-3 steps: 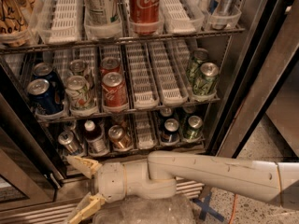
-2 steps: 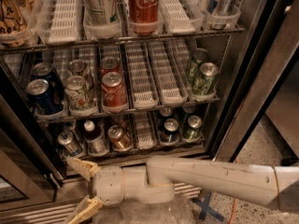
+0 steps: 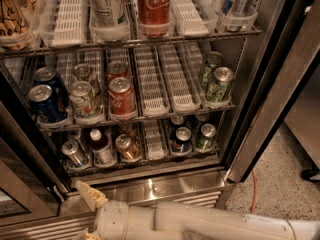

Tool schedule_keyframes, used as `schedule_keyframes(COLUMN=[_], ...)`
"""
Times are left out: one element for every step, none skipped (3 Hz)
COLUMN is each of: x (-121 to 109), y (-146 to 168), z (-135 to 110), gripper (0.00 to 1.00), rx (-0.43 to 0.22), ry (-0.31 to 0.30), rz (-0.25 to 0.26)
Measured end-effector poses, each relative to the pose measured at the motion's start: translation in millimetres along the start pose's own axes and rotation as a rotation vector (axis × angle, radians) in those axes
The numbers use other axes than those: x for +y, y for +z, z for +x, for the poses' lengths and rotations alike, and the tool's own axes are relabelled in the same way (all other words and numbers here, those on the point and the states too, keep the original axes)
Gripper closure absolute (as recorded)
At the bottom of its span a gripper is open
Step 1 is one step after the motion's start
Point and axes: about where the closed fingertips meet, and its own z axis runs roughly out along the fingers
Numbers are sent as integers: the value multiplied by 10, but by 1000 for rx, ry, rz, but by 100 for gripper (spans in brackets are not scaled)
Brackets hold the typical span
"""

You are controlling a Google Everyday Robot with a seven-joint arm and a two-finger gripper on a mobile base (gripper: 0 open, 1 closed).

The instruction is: Pick blue plastic bottle from bottom shelf of fridge

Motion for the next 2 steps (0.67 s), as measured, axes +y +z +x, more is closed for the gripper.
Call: schedule_keyframes(x=[-77, -72], y=[15, 20], z=[30, 43], gripper=[0, 0], rx=[-9, -7], ry=[2, 3], rz=[55, 53])
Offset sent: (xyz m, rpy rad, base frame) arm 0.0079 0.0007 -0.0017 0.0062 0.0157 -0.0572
